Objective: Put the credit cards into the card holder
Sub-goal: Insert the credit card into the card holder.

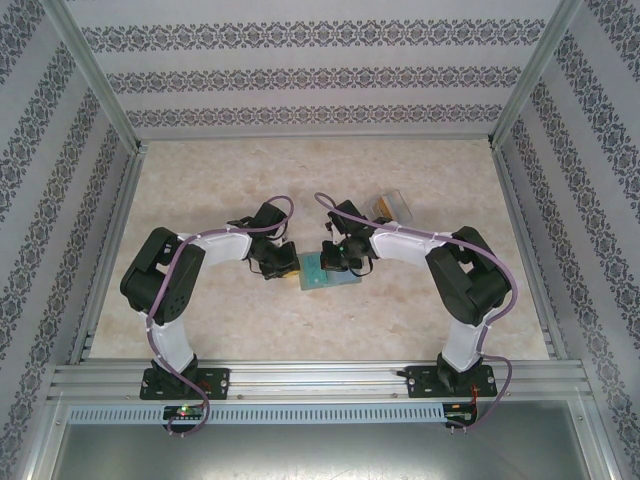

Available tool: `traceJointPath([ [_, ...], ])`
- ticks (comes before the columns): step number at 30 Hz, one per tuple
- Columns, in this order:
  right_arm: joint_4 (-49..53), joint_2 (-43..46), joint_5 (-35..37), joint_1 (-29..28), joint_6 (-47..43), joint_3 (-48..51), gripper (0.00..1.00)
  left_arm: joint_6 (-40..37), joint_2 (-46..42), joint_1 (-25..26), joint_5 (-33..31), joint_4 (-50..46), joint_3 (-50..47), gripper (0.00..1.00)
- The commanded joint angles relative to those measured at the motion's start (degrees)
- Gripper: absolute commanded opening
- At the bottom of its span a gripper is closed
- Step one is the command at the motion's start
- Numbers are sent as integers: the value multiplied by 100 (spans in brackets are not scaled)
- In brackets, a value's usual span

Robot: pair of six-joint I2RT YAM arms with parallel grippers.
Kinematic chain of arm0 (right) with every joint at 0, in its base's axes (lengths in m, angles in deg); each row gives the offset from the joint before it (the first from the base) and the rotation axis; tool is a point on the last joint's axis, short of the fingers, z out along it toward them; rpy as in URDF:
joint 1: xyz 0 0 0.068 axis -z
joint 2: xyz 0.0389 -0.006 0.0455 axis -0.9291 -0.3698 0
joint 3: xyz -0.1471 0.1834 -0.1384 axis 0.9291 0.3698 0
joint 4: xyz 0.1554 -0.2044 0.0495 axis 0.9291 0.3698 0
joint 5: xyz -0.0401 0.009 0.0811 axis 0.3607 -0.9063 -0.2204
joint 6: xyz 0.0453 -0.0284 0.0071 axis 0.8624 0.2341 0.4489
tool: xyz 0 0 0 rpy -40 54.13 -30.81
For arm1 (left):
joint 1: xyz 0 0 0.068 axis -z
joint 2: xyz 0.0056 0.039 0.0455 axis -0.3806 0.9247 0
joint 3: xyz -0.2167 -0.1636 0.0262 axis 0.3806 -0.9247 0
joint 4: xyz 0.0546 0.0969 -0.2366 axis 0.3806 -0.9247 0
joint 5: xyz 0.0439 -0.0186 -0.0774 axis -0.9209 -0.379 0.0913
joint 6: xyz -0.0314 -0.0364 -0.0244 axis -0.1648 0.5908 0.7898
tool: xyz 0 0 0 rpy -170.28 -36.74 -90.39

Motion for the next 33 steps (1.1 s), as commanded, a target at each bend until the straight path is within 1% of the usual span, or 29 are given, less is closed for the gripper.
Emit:
traceJointPath([
  [1, -186, -100, -141, -126, 204, -28, 7, 65, 758, 426, 48, 1531, -149, 7],
  [8, -183, -47, -85, -144, 267, 58, 12, 75, 741, 428, 25, 1513, -161, 7],
  [10, -130, 42, -28, -113, 224, 110, 17, 62, 724, 417, -5, 1490, -167, 7],
  [11, -79, 116, 38, -92, 190, 135, 21, 42, 702, 400, -23, 1470, -167, 7],
  [13, 2, 283, 159, -37, 115, 204, 24, 6, 655, 376, -73, 1396, -154, 7],
  [18, 316, 732, 555, 52, -95, 362, 27, -191, 506, 358, -238, 1073, -34, 8],
  [19, 361, 816, 694, 59, -122, 414, 30, -215, 507, 356, -251, 1035, 4, 8],
  [21, 402, 988, 947, 77, -100, 552, 39, -237, 514, 361, -234, 993, 29, 8],
  [27, 290, 1251, 1196, 166, 169, 984, 49, -206, 560, 359, -205, 1008, -5, 8],
  [33, 27, 1140, 1137, 197, 293, 1296, 51, -201, 568, 356, -221, 968, -21, 8],
])
